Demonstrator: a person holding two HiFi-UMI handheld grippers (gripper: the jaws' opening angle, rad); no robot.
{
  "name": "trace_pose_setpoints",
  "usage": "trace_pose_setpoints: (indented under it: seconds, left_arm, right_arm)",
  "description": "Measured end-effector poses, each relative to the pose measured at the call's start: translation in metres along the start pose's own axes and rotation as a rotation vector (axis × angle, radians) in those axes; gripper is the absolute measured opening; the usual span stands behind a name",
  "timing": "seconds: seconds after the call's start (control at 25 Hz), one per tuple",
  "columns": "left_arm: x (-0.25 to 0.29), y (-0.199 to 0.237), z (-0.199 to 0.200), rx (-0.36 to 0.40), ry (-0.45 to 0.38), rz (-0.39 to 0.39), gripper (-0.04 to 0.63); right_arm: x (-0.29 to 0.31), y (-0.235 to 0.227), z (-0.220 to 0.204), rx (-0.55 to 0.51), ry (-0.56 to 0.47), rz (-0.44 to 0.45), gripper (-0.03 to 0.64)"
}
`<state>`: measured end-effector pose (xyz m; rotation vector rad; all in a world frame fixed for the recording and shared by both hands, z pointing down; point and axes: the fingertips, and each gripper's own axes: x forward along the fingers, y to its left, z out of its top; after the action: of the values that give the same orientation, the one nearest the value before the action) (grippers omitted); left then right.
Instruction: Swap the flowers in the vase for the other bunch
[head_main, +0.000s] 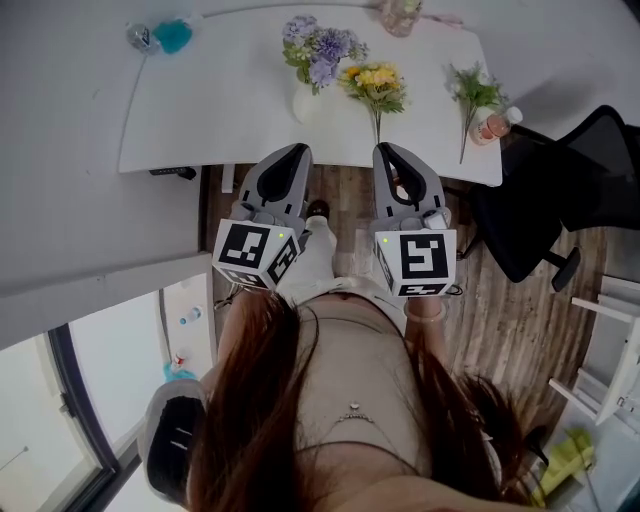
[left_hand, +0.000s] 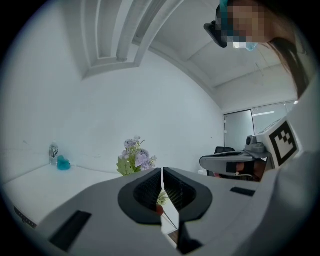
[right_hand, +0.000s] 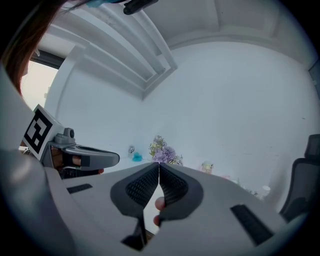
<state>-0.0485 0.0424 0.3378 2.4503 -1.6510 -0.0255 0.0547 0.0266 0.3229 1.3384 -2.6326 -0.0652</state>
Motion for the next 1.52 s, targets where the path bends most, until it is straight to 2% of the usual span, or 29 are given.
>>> trace_pose_setpoints:
  seconds: [0.48,0.72,1.0,1.52]
  left_arm:
    - [0.041,0.040,0.009,-0.004,0.020,0.009,0.009]
    - [0.058,0.056,0.007,-0.016,0.033,0.003,0.038]
    - [0.077,0.074,-0.003,0.011,0.071,0.000,0.075]
    - [0.110,0.093,-0.020,0.034,0.137,-0.099,0.141]
  right_arm:
    - [0.056,-0.028,0.016,0.000,-0.002,-0.003,0.028]
    - [0.081,-0.039,0.022,-0.005,-0.002,-0.003,0.028]
    - [0.110,-0.046,0.025,-0.009,0.000,-0.003,0.028]
    - [0.145,-0.059,0.025,-0.015,0.013,-0.069,0.028]
